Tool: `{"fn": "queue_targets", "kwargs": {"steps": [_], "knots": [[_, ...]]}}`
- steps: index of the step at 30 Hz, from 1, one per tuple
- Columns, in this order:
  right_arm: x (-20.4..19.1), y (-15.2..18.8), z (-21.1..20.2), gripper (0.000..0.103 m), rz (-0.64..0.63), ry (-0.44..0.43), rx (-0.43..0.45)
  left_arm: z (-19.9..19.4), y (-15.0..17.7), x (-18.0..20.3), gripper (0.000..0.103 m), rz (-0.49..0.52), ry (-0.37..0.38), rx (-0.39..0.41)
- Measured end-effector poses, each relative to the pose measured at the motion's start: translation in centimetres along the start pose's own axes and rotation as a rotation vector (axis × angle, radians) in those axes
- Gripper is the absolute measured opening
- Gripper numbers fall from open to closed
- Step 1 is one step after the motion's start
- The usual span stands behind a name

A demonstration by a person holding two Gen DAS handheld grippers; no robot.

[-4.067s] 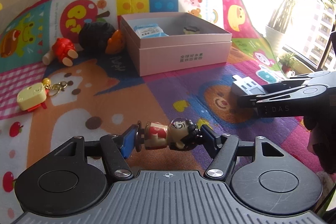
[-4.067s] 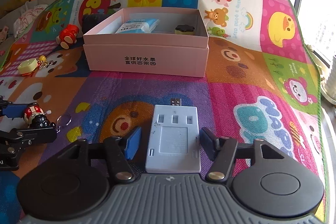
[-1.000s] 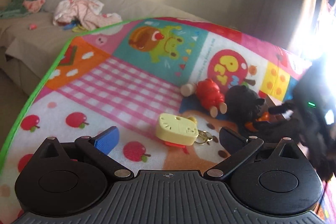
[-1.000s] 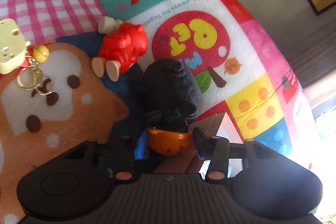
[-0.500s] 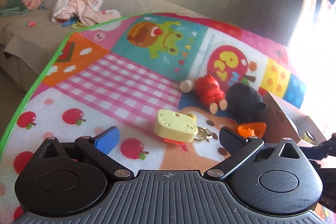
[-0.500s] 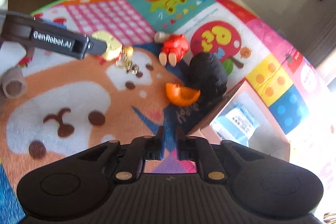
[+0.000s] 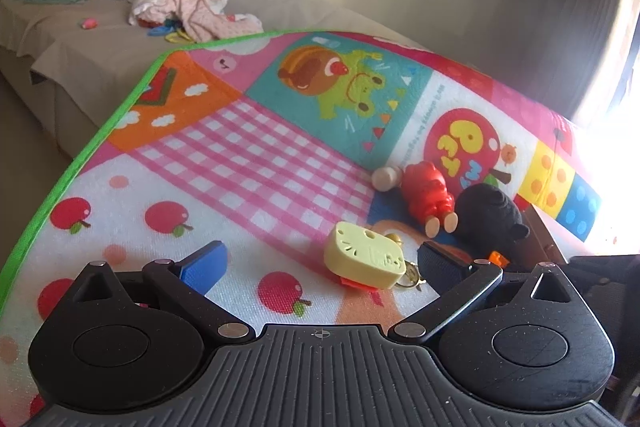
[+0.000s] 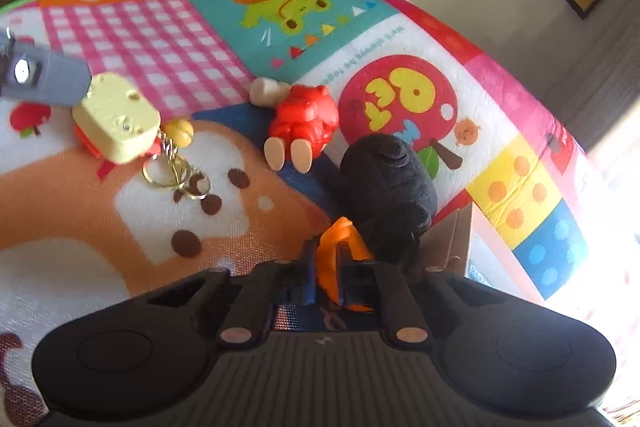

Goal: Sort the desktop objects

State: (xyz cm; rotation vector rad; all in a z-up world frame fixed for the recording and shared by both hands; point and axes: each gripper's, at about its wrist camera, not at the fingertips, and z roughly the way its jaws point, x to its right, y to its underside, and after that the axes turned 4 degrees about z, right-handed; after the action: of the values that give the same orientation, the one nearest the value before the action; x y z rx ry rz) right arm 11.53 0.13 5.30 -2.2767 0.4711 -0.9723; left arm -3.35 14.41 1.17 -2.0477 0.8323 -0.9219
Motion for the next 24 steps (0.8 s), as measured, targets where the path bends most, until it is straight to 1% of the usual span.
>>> {"fn": "queue_targets", "kwargs": {"steps": [2, 3, 5, 8, 11, 13, 14, 15, 16, 17, 18, 19, 20, 21, 22, 24], "knots": [[0.3, 0.2, -1.4, 0.004, 0.011, -0.007, 0.027, 0.1, 0.0, 0.0, 0.103, -0.003, 0.007, -0.009], [0.6, 0.4, -2.5, 0.004, 0.025, -0.025, 0.039, 0.2, 0.0, 0.0, 0.103, -0.002, 0.011, -0.012], [1.6, 1.0, -5.0, 0.004, 0.077, -0.090, 0.045, 0.4, 0.1, 0.2, 0.103, 0.010, 0.030, -0.029], [3.2, 2.8, -8.4, 0.003, 0.162, -0.143, 0.038, 0.7, 0.3, 0.8, 0.103, 0.044, 0.050, -0.053], [4.8, 5.2, -10.2, 0.004, 0.250, -0.136, -0.005, 0.6, 0.4, 1.6, 0.103, 0.084, 0.051, -0.047], [5.9, 7.2, -10.8, 0.007, 0.324, -0.116, -0.037, 0.5, 0.5, 2.6, 0.103, 0.151, 0.064, -0.039], [6.6, 8.2, -10.9, 0.015, 0.376, -0.107, -0.058, 0.4, 0.5, 3.3, 0.103, 0.200, 0.073, -0.028], [7.3, 9.2, -10.9, 0.038, 0.430, -0.095, -0.082, 0.3, 0.6, 4.1, 0.103, 0.253, 0.084, -0.013], [8.0, 10.1, -10.9, 0.053, 0.486, -0.079, -0.099, 0.2, 0.6, 5.2, 0.103, 0.323, 0.101, 0.007], [8.9, 11.3, -10.9, 0.074, 0.555, -0.050, -0.100, 0.2, 0.6, 6.3, 0.103, 0.388, 0.122, 0.018], [9.5, 12.2, -11.1, 0.078, 0.609, -0.023, -0.092, 0.3, 0.5, 7.4, 0.103, 0.453, 0.148, 0.023], [10.1, 13.2, -11.2, 0.078, 0.660, 0.006, -0.089, 0.6, 0.3, 8.6, 0.103, 0.519, 0.181, 0.028], [10.5, 13.8, -11.1, 0.078, 0.689, 0.019, -0.093, 1.0, 0.0, 9.5, 0.103, 0.554, 0.204, 0.032], [10.9, 14.6, -11.0, 0.078, 0.725, 0.035, -0.094, 1.6, -0.5, 10.5, 0.103, 0.571, 0.224, 0.030], [11.3, 15.3, -10.8, 0.078, 0.755, 0.051, -0.089, 2.4, -1.2, 11.2, 0.103, 0.566, 0.240, 0.019], [11.5, 16.5, -10.5, 0.079, 0.792, 0.076, -0.088, 4.7, -3.0, 12.6, 0.103, 0.510, 0.275, -0.033]]}}
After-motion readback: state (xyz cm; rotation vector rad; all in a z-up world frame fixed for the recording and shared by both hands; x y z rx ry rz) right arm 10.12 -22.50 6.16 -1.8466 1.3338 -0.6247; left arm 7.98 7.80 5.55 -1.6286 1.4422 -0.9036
